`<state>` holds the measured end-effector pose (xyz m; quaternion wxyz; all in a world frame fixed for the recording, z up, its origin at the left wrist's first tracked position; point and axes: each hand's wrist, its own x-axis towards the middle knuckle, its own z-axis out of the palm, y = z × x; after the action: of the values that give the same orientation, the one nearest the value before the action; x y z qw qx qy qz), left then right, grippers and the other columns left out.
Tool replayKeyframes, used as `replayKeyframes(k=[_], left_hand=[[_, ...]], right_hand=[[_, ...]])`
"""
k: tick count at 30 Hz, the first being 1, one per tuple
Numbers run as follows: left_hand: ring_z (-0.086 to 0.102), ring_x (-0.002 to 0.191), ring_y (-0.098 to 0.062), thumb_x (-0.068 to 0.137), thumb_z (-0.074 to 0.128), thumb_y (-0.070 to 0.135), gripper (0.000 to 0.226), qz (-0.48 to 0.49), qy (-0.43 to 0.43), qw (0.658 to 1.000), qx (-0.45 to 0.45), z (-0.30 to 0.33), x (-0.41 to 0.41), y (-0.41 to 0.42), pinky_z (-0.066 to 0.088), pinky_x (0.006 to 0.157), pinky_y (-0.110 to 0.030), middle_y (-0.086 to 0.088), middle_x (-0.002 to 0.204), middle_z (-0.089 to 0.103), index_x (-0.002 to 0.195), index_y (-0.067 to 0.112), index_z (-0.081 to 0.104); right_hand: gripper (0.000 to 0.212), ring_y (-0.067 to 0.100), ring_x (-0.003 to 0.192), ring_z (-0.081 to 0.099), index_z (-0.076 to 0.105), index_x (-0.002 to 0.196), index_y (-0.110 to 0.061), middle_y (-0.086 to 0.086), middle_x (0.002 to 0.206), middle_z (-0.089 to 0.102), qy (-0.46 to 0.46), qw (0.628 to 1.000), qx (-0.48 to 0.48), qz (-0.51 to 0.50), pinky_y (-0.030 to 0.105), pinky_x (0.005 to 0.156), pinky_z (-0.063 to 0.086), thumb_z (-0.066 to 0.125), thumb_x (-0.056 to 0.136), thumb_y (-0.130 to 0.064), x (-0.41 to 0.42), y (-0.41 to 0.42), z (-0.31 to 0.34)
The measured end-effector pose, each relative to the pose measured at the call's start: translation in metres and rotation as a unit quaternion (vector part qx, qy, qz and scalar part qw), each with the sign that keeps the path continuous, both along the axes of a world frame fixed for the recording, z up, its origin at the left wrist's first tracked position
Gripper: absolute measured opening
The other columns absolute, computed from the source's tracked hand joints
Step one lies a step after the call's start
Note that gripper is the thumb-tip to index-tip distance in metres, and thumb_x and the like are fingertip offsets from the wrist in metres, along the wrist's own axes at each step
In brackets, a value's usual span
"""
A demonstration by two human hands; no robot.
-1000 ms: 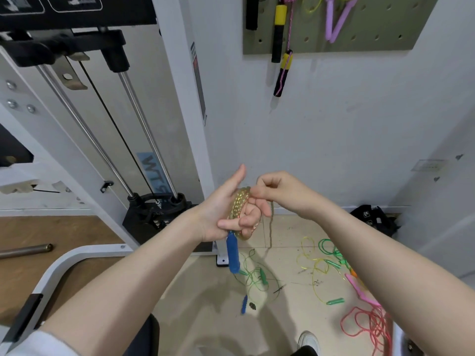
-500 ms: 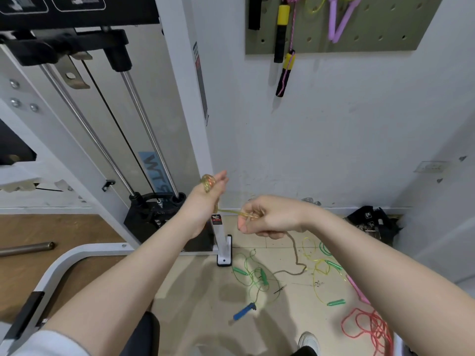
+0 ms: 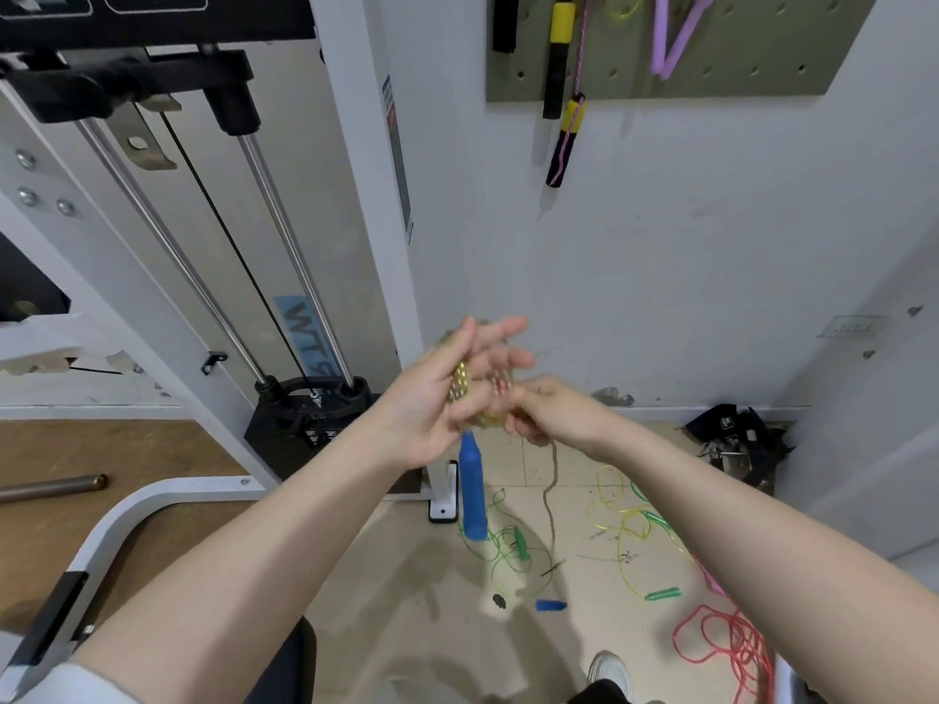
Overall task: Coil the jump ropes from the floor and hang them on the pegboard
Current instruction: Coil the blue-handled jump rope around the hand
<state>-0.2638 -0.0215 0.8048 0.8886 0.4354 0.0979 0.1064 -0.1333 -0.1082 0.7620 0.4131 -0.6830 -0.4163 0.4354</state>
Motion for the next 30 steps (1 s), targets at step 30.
replayKeyframes(k=[30], left_hand=[[0.069, 0.086, -0.016, 0.1, 0.031, 0.035, 0.032, 0.248, 0.184, 0.939, 0.154, -0.023, -0.001, 0.041, 0.043, 0.084, -0.03, -0.01, 0.107, 0.067, 0.113, 0.011, 0.048]], right_hand=[[0.018, 0.006, 0.043, 0.037, 0.06, 0.099, -0.006, -0.006, 0.052, 0.041, -0.028, 0.979, -0.095, 0.178, 0.018, 0.044, 0.031, 0.051, 0.094, -0.022, -0.022, -0.015, 0.012]])
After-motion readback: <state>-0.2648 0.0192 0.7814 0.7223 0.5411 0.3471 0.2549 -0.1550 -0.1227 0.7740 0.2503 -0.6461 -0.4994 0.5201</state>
